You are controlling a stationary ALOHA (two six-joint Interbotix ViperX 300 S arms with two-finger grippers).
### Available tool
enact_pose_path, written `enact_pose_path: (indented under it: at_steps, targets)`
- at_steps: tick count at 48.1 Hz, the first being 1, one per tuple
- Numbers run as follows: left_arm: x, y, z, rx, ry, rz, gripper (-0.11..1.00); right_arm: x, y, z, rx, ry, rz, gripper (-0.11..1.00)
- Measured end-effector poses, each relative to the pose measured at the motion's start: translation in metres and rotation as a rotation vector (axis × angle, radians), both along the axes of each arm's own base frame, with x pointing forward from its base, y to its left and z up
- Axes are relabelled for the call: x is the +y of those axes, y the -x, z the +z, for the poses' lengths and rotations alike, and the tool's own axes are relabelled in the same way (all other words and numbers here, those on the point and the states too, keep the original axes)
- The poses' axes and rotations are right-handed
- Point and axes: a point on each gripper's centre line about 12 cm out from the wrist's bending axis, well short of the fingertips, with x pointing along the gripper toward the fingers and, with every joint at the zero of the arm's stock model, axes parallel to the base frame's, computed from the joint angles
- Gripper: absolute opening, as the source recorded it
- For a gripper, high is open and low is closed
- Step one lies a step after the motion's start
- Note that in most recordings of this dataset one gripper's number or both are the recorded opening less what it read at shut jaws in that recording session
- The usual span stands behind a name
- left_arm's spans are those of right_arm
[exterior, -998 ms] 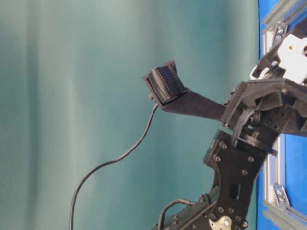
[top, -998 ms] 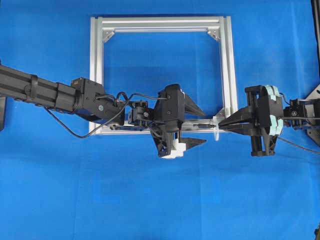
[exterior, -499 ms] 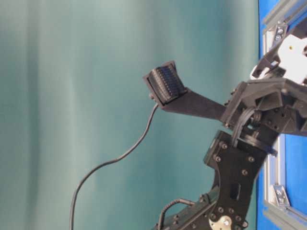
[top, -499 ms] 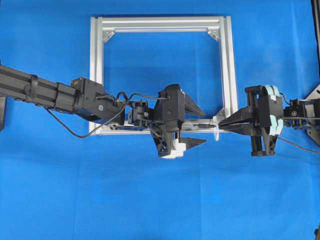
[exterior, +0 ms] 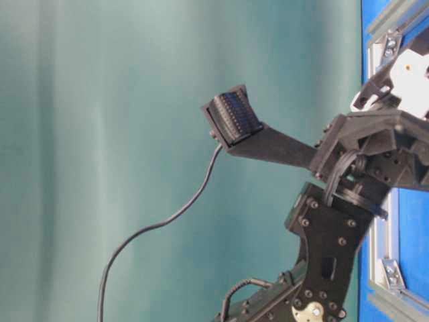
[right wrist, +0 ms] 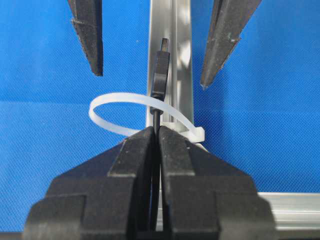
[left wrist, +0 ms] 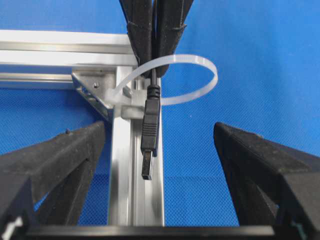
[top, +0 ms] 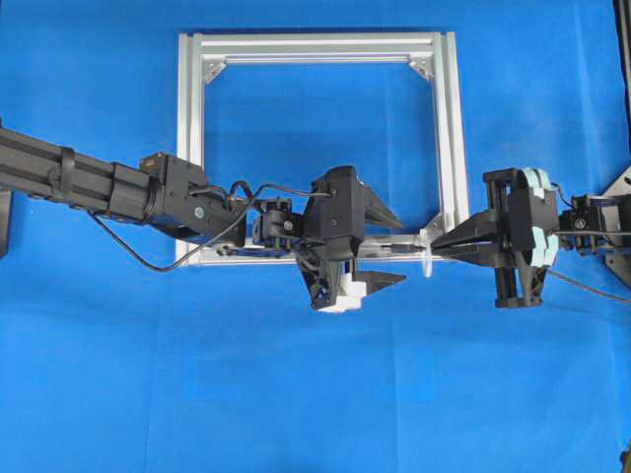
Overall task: Insert the wire through the string loop located on the right side.
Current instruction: 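Close the left gripper on the plug beyond the loop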
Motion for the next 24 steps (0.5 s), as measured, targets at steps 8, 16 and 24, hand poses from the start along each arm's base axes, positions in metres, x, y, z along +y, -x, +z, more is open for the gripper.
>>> enact_pose_path:
  at_steps: [8,16,24]
  targets:
    - [0.0022,-0.0004,-0.0004,0.009,0.002,0.005,0.45,-0.0004,0.0002,-0.0007,0.005,0.000,-0.001,-0.04]
    - [0.0052,-0.0005,-0.0005,0.011,-0.006,0.008,0.07,-0.0007,0.0001,-0.0007,0.005,0.002,-0.002,-0.04]
    - [0.0052,-0.0010,0.0001,0.007,-0.007,0.007,0.08,-0.0005,0.0001,-0.0007,0.004,0.003,0.001,-0.04]
